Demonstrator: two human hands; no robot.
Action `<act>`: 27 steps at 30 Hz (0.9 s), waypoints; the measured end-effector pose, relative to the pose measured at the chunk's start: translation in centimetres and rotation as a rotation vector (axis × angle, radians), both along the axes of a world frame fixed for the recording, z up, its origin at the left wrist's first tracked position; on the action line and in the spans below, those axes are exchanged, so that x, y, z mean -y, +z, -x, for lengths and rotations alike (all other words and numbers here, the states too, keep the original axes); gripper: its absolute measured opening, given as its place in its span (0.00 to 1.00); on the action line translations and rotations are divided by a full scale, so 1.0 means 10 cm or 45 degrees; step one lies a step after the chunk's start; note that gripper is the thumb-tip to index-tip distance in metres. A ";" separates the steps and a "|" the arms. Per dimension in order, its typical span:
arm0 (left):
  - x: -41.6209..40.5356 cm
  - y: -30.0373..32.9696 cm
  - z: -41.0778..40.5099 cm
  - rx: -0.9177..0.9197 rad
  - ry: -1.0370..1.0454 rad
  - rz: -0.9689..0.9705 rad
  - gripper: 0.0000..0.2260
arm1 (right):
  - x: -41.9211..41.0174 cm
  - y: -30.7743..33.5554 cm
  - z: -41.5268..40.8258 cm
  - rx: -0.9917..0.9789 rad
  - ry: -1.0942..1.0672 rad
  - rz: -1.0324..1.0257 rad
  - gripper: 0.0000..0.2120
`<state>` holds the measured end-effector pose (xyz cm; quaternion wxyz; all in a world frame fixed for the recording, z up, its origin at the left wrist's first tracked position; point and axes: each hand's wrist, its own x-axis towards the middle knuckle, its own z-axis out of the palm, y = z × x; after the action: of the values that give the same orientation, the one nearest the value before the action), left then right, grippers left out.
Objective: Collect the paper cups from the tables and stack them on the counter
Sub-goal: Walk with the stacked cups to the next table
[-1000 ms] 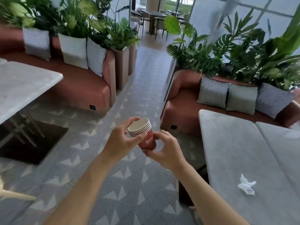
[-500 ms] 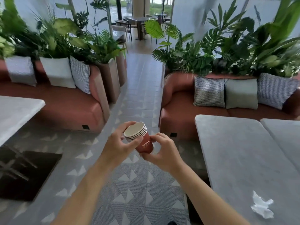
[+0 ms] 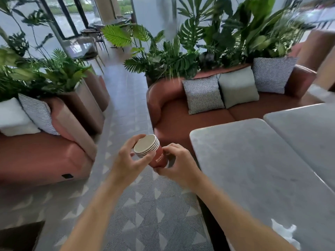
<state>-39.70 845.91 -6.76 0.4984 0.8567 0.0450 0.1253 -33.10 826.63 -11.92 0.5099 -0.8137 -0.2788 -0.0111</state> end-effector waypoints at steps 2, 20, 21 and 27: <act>0.09 0.01 -0.25 -0.014 -0.047 -0.033 0.30 | 0.11 0.00 -0.14 0.019 -0.071 -0.005 0.25; 0.09 -0.26 -2.64 0.019 -0.741 0.174 0.25 | 0.13 -0.02 -1.38 -0.045 -0.759 0.178 0.28; 0.04 -0.23 -2.74 0.014 -0.779 0.185 0.24 | 0.08 0.02 -1.44 -0.037 -0.794 0.180 0.28; -0.12 -0.10 -3.20 -0.015 -0.965 0.252 0.24 | -0.20 0.19 -1.62 -0.053 -0.980 0.219 0.26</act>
<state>-7.74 847.15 -7.80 0.5894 0.7610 -0.2598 -0.0776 -16.94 828.68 -9.99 0.4041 -0.8985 0.0573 -0.1614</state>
